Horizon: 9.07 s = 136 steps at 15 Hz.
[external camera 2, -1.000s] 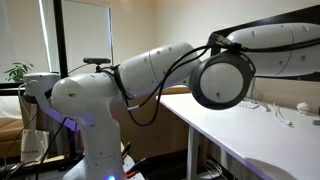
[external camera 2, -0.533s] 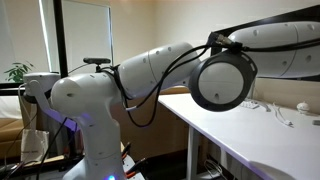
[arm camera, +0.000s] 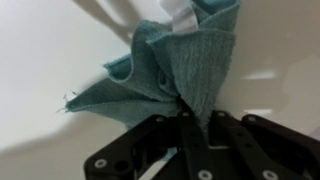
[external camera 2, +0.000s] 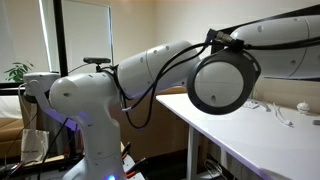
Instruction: Use the blue towel to wipe the desk
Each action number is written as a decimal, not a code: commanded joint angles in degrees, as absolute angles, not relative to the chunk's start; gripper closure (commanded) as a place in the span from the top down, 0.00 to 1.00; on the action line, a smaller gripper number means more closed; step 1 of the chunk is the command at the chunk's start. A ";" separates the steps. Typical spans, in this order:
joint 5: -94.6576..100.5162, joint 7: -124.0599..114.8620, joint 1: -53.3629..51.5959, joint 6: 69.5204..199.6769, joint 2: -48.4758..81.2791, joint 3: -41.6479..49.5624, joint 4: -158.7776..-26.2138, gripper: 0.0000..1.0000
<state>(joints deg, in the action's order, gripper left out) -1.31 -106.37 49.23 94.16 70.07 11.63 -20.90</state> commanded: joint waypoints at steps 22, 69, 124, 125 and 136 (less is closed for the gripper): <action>-2.77 -119.16 59.96 92.78 69.28 8.59 -23.56 0.07; 2.81 -69.33 38.38 74.70 68.67 10.58 -22.90 0.07; 6.13 -50.46 19.51 73.90 69.79 12.97 -22.82 0.07; 6.22 -50.32 18.98 73.86 69.78 12.95 -22.81 0.07; 7.44 -44.60 14.40 73.45 69.29 12.73 -22.59 0.07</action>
<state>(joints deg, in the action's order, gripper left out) 7.20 -47.47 15.45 73.95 69.43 13.82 -21.12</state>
